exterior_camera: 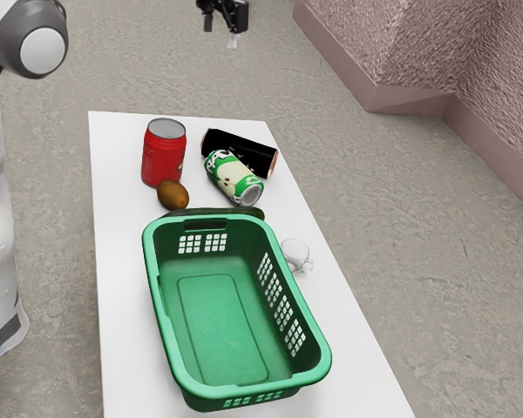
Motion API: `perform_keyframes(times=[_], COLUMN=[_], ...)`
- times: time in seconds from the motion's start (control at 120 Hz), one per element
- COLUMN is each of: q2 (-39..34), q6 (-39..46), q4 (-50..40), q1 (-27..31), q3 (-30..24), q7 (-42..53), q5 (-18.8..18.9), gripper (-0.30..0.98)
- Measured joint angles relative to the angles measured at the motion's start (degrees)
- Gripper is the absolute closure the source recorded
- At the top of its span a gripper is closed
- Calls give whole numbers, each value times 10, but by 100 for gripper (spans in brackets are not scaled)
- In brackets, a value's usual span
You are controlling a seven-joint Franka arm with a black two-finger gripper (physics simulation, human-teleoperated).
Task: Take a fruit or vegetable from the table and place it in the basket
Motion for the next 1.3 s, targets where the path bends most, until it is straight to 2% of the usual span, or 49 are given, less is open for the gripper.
perform_keyframes(times=[0.133,0.208,0.258,0.308,0.367,0.442,0.558,0.592,0.608,0.658,0.675,0.7,0.725,0.75,0.767,0.808,0.842,0.875,0.95,1.008,1.108,1.208,1.3], q2=[0,1,-10,-30,-33,-15,34,38,37,11,-6,-50,-87,-105,-112,-135,-181,-218,-267,-325,-392,-406,-404], q6=[0,-2,-13,-26,-40,-52,-58,-56,-56,-54,-52,-51,-50,-49,-49,-49,-50,-47,-13,21,82,125,169], q4=[0,1,63,118,132,130,125,116,111,73,56,31,16,7,3,-7,-31,-71,-186,-270,-376,-425,-457], q1=[39,39,44,53,-5,-93,-171,-174,-152,37,131,308,446,558,613,697,718,701,561,498,468,471,479], q3=[0,12,4,-36,-78,-100,-105,-117,-142,-328,-414,-560,-663,-729,-760,-801,-789,-755,-650,-614,-602,-611,-650], q7=[1,-1,-7,-14,-23,-34,-48,-52,-54,-59,-60,-61,-62,-62,-62,-63,-63,-64,-79,-97,-137,-183,-222], q5=[-1,-11,-7,3,10,15,3,-6,-12,-25,-30,-45,-61,-75,-83,-99,-115,-130,-139,-135,-134,-134,-143], gripper=[2,2,2,2,2,2,2,2,2,2,2,2,2,2,2,2,2,2,2,2,2,2,2])
